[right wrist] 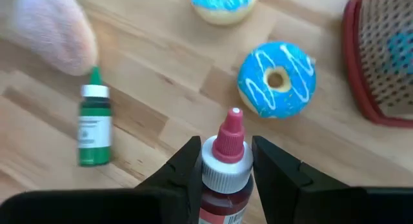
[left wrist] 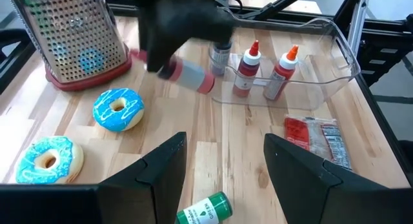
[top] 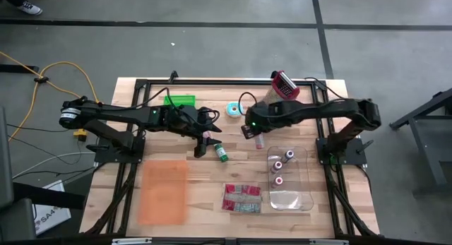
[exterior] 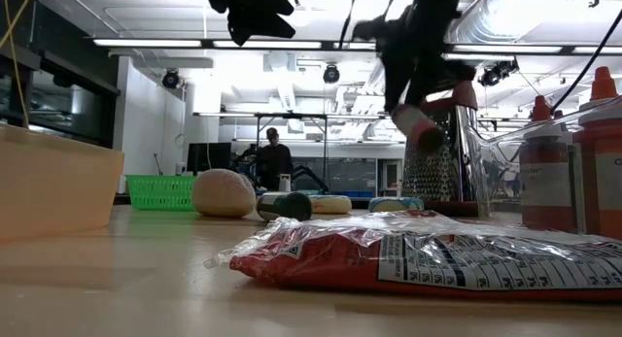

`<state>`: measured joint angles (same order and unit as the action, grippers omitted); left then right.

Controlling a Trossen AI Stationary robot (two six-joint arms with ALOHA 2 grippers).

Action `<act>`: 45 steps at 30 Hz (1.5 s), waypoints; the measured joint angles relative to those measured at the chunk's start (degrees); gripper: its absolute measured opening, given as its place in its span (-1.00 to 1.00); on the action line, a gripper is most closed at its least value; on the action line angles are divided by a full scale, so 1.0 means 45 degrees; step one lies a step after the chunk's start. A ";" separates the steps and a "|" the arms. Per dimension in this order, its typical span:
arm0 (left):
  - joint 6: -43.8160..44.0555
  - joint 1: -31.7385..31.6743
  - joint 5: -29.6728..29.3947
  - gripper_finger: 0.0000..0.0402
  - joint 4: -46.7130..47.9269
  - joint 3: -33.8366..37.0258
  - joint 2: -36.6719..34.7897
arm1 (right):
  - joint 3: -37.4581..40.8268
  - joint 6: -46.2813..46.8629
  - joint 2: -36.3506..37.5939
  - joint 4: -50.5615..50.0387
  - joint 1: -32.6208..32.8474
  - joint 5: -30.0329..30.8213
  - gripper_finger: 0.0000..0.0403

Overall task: Pick & Place Food Item
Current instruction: Put the pink paint bottle into the transparent bin

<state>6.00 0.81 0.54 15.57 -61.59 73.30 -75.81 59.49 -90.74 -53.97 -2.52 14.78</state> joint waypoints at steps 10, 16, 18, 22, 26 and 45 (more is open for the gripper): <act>0.0000 0.0001 0.0000 -0.01 -0.0307 -0.0002 0.0000 | 0.0000 0.0498 0.1362 -0.0857 0.2378 0.2925 -0.49; 0.0000 0.0001 0.0000 -0.01 -0.0625 -0.0001 0.0000 | 0.0000 0.1040 0.1903 -0.1300 0.3733 0.4254 -0.49; 0.0000 -0.0003 0.0000 -0.01 -0.0640 -0.0003 0.0000 | 0.0000 0.1188 0.1929 -0.1423 0.4171 0.4788 -0.49; 0.0000 -0.0002 0.0000 -0.01 -0.0636 -0.0003 0.0000 | 0.0000 0.2022 0.2100 -0.2042 0.5234 0.5870 -0.49; 0.0000 0.0000 0.0002 -0.01 -0.0642 -0.0001 0.0000 | -0.0004 0.3009 0.2105 -0.2739 0.6352 0.7131 -0.49; 0.0000 -0.0003 0.0000 -0.01 -0.0646 -0.0002 0.0000 | 0.0000 0.6187 0.2103 -0.5035 0.8917 0.9736 -0.49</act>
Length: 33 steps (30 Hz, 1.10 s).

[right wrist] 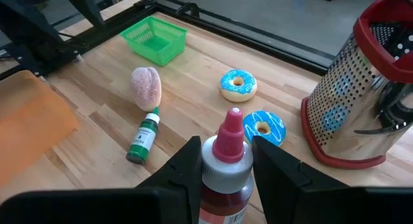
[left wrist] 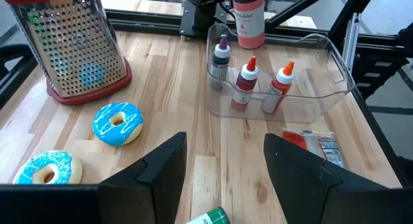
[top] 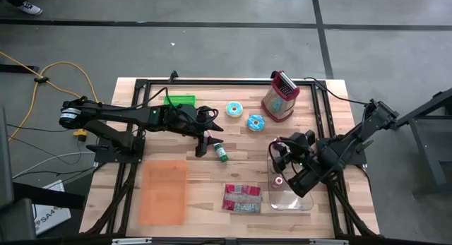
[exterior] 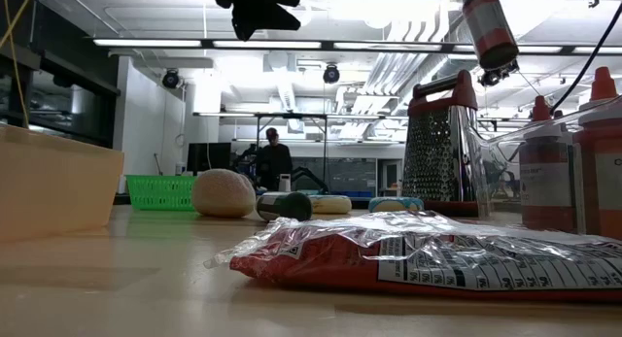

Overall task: Pick & Place Food Item
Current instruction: Put the pink paint bottle into the transparent bin

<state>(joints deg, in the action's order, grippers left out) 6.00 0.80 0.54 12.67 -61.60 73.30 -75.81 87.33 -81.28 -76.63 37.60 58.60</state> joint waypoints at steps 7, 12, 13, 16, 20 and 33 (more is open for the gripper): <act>0.0000 0.0000 0.0000 -0.01 -0.0006 0.0003 0.0000 | 0.0000 0.0008 0.0000 -0.0477 0.0240 -0.0007 -0.49; 0.0000 0.0000 0.0000 -0.01 -0.0010 0.0000 0.0000 | 0.0000 0.1113 0.0000 -0.1552 0.1178 -0.0024 -0.49; 0.0000 0.0002 0.0000 -0.01 -0.0010 0.0000 0.0000 | 0.0000 0.1364 0.0000 -0.1750 0.1397 -0.0036 -0.49; 0.0000 0.0004 0.0000 -0.01 -0.0010 0.0000 0.0000 | 0.0000 0.1888 -0.0009 -0.2280 0.1999 -0.0050 -0.49; 0.0000 0.0001 0.0004 -0.01 -0.0015 0.0000 0.0000 | 0.0051 0.1993 -0.0058 -0.2410 0.2728 -0.0049 -0.49; 0.0000 0.0002 0.0001 -0.01 -0.0015 0.0001 0.0000 | 0.2950 0.7087 -0.0058 -0.2806 0.4890 -0.0098 -0.49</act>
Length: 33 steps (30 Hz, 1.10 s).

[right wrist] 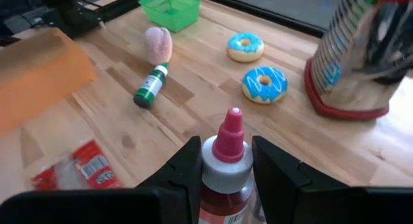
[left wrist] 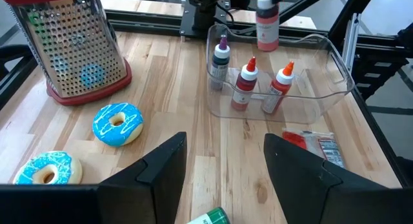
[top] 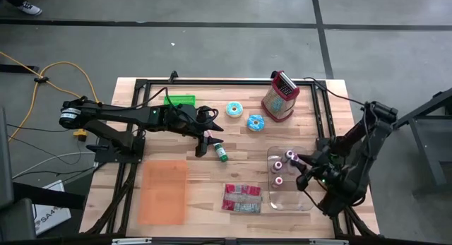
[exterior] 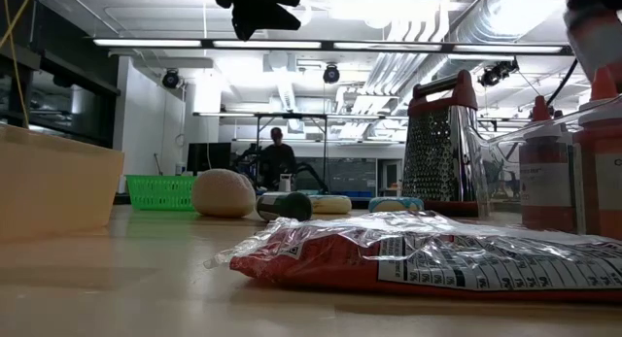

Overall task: Pick & Place Food Item
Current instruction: Put the pink paint bottle into the transparent bin

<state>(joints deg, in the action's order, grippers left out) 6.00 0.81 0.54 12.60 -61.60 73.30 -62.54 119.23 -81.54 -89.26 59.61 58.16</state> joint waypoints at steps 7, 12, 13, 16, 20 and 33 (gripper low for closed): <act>0.0000 -0.0002 -0.0001 -0.01 -0.0004 -0.0001 0.0000 | 0.1993 0.0507 0.0000 0.1938 0.0186 -0.0033 -0.49; 0.0000 0.0001 -0.0001 -0.01 -0.0005 -0.0001 0.0000 | 0.3078 0.0379 0.0000 0.3330 0.0183 -0.0018 -0.49; 0.0000 -0.0001 -0.0001 -0.01 -0.0002 0.0002 0.0000 | 0.3291 0.0248 0.0000 0.3706 0.0175 0.0008 -0.49; 0.0000 -0.0002 0.0001 -0.01 -0.0005 -0.0001 0.0000 | 0.3806 -0.0138 0.0000 0.4702 0.0176 0.0026 -0.49; 0.0000 -0.0001 -0.0001 -0.01 -0.0005 -0.0001 0.0000 | 0.4258 -0.0620 -0.0002 0.5843 0.0176 0.0167 -0.49; 0.0000 0.0000 0.0000 -0.01 -0.0005 -0.0001 0.0000 | 0.4472 -0.1784 -0.0804 0.6933 0.0176 0.0339 -0.49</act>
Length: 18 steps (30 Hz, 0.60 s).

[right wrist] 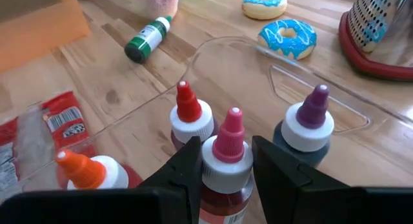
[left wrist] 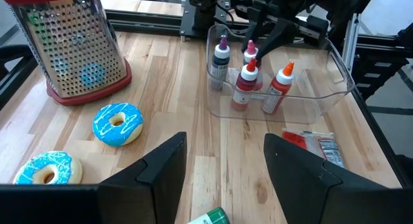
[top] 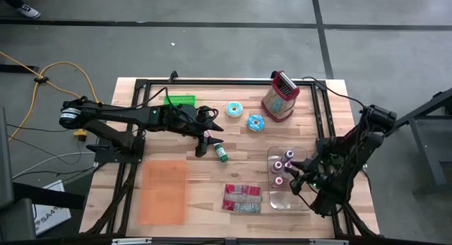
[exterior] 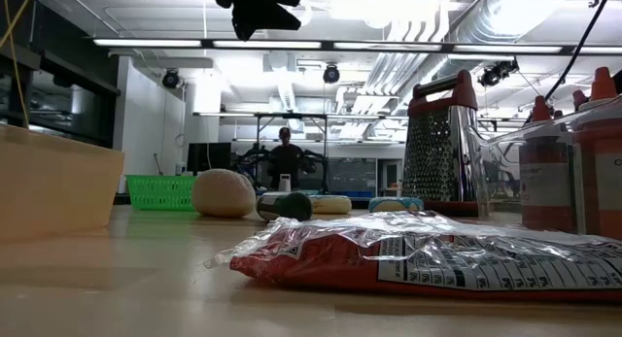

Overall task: Pick & Place Food Item
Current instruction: Put the pink paint bottle into the transparent bin

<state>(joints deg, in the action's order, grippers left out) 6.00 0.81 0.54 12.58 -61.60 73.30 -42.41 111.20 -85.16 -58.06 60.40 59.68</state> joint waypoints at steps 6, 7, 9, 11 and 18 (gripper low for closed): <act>0.0000 0.0002 -0.0001 -0.01 0.0000 0.0000 0.0000 | 0.0000 0.0000 -0.0129 0.0150 0.0000 0.0037 -0.43; 0.0000 -0.0003 -0.0001 -0.01 0.0000 0.0000 0.0000 | 0.0000 0.0000 -0.0129 0.0158 0.0004 0.0040 -0.41; 0.0000 -0.0003 -0.0001 -0.01 0.0000 0.0001 0.0000 | 0.0000 0.0000 -0.0129 0.0160 0.0048 0.0050 -0.36; 0.0000 -0.0003 0.0001 -0.01 0.0000 0.0000 0.0000 | 0.0000 0.0000 -0.0129 0.0175 0.0128 0.0139 -0.31; 0.0000 0.0001 -0.0001 -0.01 -0.0003 0.0001 0.0000 | 0.0000 0.0000 -0.0129 0.0474 0.0408 0.0121 -0.27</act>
<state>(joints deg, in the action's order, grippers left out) 6.00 0.81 0.54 12.56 -61.60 73.30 -42.41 111.20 -85.73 -55.93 62.24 60.23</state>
